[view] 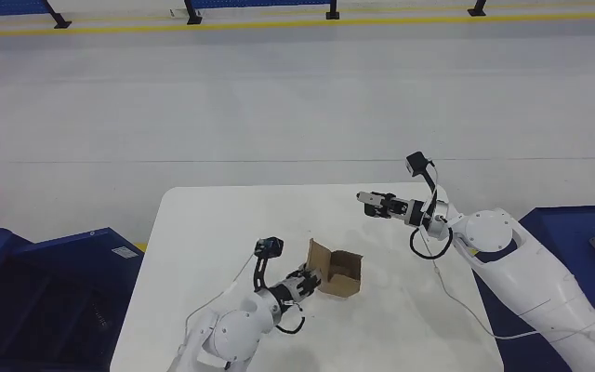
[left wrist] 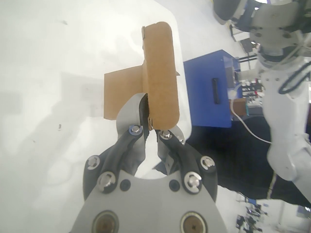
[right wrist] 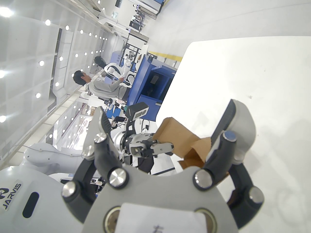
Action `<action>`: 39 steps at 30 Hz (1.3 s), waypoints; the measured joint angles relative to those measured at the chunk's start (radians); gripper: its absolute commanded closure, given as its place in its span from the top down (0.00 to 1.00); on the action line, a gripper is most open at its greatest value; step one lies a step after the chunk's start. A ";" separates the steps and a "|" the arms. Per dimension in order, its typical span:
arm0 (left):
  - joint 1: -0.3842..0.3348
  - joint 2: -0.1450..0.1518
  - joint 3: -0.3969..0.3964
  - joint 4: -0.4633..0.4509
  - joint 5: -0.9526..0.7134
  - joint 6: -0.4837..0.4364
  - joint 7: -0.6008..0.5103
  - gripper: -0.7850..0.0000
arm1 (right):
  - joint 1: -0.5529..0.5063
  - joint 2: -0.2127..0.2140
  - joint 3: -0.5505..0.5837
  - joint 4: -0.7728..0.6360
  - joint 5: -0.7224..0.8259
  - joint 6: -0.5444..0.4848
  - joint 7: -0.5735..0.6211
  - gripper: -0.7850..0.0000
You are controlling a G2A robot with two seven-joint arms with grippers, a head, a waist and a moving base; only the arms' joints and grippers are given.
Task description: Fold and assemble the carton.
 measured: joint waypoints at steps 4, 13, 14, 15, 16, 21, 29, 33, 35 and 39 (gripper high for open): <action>-0.027 0.011 -0.053 0.018 -0.093 -0.038 -0.114 0.00 | 0.000 0.000 0.000 0.000 0.000 0.000 0.000 1.00; -0.119 0.018 -0.027 0.179 -0.122 -0.069 -0.172 0.00 | 0.000 0.000 0.000 0.000 0.000 0.000 0.000 1.00; -0.130 0.017 -0.020 0.199 -0.126 -0.070 -0.170 0.00 | 0.000 0.000 0.000 0.000 0.000 0.000 0.000 1.00; -0.137 0.017 -0.016 0.211 -0.131 -0.071 -0.170 0.00 | 0.000 0.000 0.000 0.000 0.000 0.000 0.000 1.00; -0.143 0.017 -0.013 0.221 -0.141 -0.070 -0.171 0.00 | 0.000 0.000 0.000 0.000 0.000 0.000 0.000 1.00; -0.162 0.023 -0.011 0.245 -0.168 -0.067 -0.203 0.40 | 0.000 0.000 0.000 0.000 0.000 0.000 0.000 1.00; -0.122 0.039 -0.054 0.211 -0.200 -0.085 -0.190 1.00 | 0.000 0.000 0.000 0.000 0.000 0.000 0.000 1.00; -0.074 0.049 -0.088 0.142 -0.215 -0.098 -0.163 1.00 | 0.000 0.000 0.000 0.000 0.000 0.000 0.000 1.00; -0.034 0.054 -0.110 0.076 -0.234 -0.089 -0.146 1.00 | 0.000 0.000 0.000 0.000 0.000 0.000 0.000 1.00; 0.068 0.067 -0.143 -0.071 -0.191 -0.008 -0.114 1.00 | 0.016 0.003 0.013 -0.011 -0.014 0.097 0.063 1.00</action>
